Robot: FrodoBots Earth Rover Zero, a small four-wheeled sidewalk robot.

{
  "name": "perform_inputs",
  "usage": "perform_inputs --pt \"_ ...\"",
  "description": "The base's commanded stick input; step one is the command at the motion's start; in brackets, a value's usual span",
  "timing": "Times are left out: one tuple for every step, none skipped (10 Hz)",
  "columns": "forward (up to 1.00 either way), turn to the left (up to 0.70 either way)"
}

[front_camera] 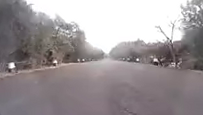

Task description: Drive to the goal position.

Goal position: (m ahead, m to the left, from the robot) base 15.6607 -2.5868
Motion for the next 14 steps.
perform_inputs --pt "1.00 0.00" --pt "1.00 0.00" --pt "1.00 0.00" --pt "1.00 0.00" --pt "1.00 0.00" --pt "1.00 0.00" --pt "1.00 0.00" --pt "1.00 0.00" --pt "1.00 0.00" --pt "1.00 0.00" --pt "1.00 0.00" --pt "1.00 0.00" --pt "1.00 0.00" --pt "1.00 0.00"
